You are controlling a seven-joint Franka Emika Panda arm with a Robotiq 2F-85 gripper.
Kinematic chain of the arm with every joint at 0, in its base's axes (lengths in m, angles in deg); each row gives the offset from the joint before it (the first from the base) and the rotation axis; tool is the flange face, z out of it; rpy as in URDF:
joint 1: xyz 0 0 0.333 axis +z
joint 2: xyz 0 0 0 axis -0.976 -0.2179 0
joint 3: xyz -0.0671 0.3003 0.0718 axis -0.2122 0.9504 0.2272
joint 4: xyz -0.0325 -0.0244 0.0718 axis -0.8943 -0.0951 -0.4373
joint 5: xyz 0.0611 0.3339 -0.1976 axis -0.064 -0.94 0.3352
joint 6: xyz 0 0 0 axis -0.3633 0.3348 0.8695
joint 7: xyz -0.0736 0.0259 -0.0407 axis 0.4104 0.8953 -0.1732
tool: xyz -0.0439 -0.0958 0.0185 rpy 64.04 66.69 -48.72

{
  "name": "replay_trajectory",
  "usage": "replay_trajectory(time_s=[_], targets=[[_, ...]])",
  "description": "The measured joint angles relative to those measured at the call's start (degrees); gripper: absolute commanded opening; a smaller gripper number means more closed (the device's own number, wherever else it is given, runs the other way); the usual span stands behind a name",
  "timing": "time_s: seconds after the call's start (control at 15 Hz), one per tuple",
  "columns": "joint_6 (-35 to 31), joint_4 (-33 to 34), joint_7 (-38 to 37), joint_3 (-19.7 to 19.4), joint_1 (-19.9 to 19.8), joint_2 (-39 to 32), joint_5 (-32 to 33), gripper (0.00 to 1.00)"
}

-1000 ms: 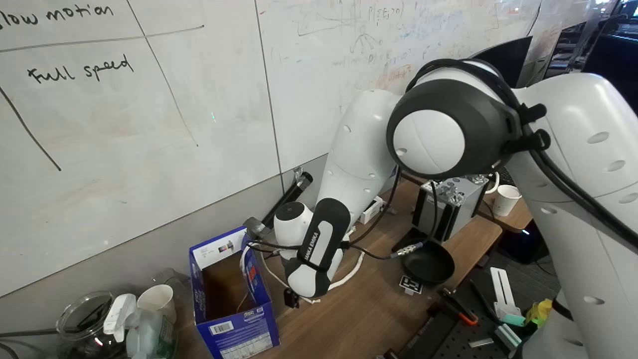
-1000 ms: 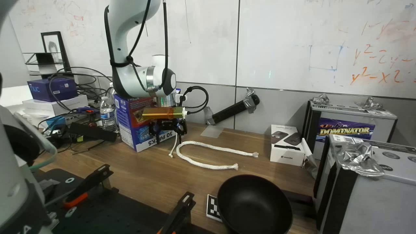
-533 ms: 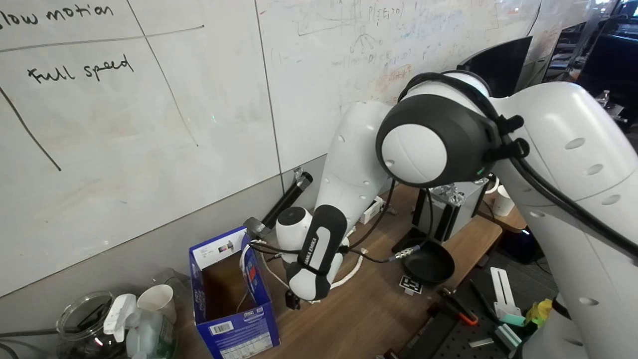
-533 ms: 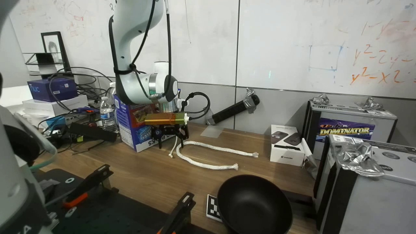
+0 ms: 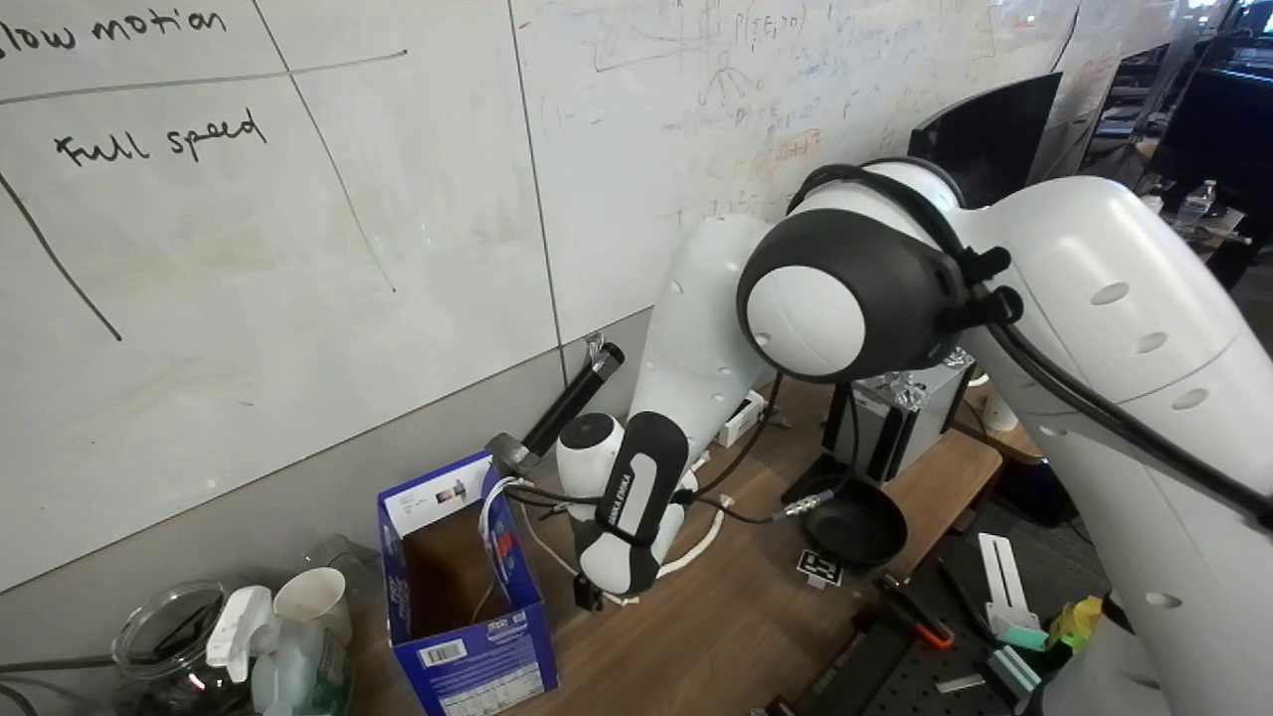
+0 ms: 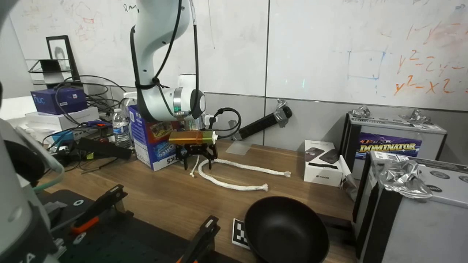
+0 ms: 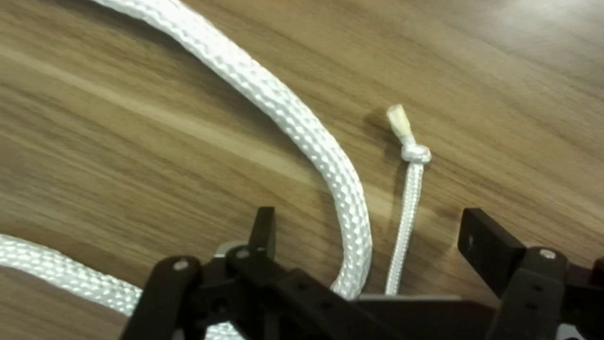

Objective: Pick up the two white ropes from the table and put them in the box

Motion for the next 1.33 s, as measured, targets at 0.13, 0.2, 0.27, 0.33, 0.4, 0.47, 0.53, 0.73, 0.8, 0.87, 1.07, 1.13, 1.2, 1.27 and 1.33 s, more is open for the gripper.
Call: replay_trajectory(time_s=[0.13, 0.2, 0.27, 0.33, 0.4, 0.47, 0.53, 0.73, 0.8, 0.87, 1.07, 1.13, 1.2, 1.27, 1.33], targets=[[-0.4, 0.1, 0.0, 0.0, -0.3, -0.3, 0.0, 1.0], [-0.6, 0.2, 0.0, 0.0, -0.4, -0.4, 0.0, 1.0], [-0.7, 0.3, 0.0, 0.0, -0.4, -0.6, 0.0, 1.0], [-0.7, 0.4, 0.0, 0.0, -0.5, -0.6, 0.0, 1.0], [-0.7, 0.4, 0.0, 0.0, -0.5, -0.7, 0.0, 1.0], [-0.7, 0.5, 0.0, 0.0, -0.5, -0.7, 0.0, 1.0], [-0.7, 0.6, 0.0, 0.0, -0.5, -0.7, 0.0, 1.0], [-0.8, 0.7, 0.0, 0.0, -0.5, -0.8, 0.0, 0.72], [-0.8, 0.7, 0.0, 0.0, -0.5, -0.8, 0.0, 0.66], [-0.8, 0.7, 0.0, 0.0, -0.5, -0.8, 0.0, 0.56], [-0.9, 1.0, 0.0, 0.1, -0.4, -0.7, 0.0, 0.34], [-0.9, 1.1, 0.0, 0.1, -0.4, -0.7, 0.0, 0.28], [-0.9, 1.2, 0.0, 0.1, -0.4, -0.7, 0.0, 0.21], [-0.9, 1.3, 0.1, 0.1, -0.5, -0.7, 0.0, 0.12], [-0.9, 1.4, 0.1, 0.1, -0.5, -0.7, 0.0, 0.09]])
